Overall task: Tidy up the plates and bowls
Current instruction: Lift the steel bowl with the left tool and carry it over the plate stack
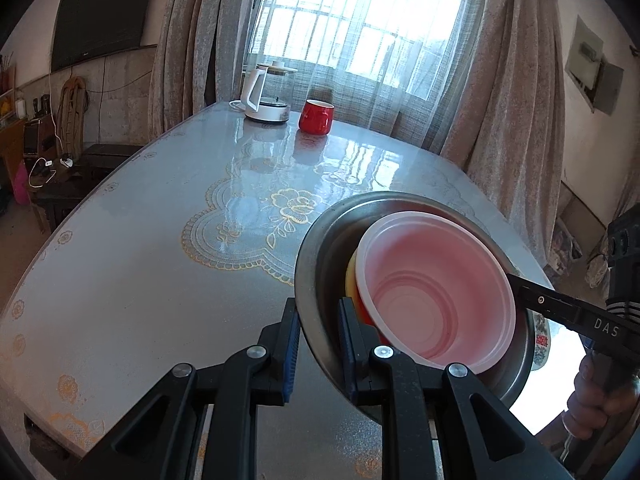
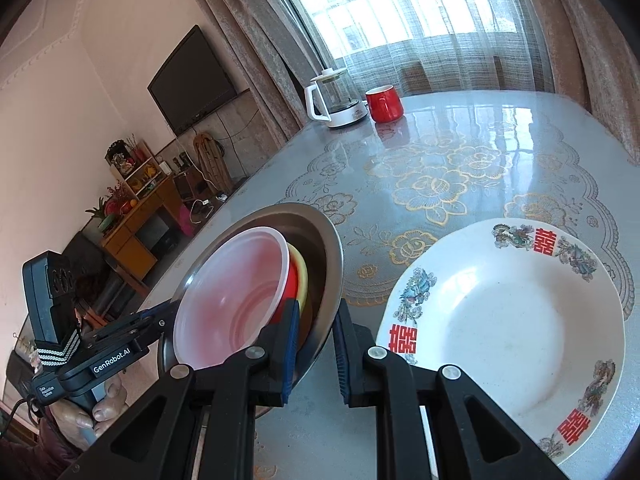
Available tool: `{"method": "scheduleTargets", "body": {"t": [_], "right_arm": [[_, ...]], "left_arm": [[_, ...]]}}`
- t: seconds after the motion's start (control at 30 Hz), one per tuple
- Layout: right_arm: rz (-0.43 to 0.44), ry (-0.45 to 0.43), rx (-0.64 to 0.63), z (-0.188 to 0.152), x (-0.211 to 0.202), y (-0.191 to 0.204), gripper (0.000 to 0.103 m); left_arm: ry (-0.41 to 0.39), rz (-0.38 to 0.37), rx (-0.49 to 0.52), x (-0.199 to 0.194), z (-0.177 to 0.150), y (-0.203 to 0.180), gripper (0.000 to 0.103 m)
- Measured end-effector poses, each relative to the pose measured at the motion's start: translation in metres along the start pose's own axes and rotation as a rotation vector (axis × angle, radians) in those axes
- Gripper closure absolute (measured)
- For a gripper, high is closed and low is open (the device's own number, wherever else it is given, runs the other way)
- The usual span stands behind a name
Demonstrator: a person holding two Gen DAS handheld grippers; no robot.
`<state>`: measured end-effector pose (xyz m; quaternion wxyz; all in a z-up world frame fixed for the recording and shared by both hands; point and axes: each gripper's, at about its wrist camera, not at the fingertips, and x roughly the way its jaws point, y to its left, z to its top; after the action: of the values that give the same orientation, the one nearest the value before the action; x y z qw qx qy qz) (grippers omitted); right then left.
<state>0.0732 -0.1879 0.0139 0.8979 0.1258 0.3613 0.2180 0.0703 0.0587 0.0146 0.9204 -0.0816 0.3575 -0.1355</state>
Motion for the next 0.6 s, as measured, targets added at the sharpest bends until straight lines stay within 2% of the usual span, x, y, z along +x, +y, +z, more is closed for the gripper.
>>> {"method": "scheduleTargets", "body": {"t": [0.6], "right_arm": [[-0.071, -0.091, 0.110, -0.002, -0.053, -0.047, 0.086]], "left_arm": [[0.000, -0.113, 0.116, 0.014, 0.027, -0.069, 0.084]]}}
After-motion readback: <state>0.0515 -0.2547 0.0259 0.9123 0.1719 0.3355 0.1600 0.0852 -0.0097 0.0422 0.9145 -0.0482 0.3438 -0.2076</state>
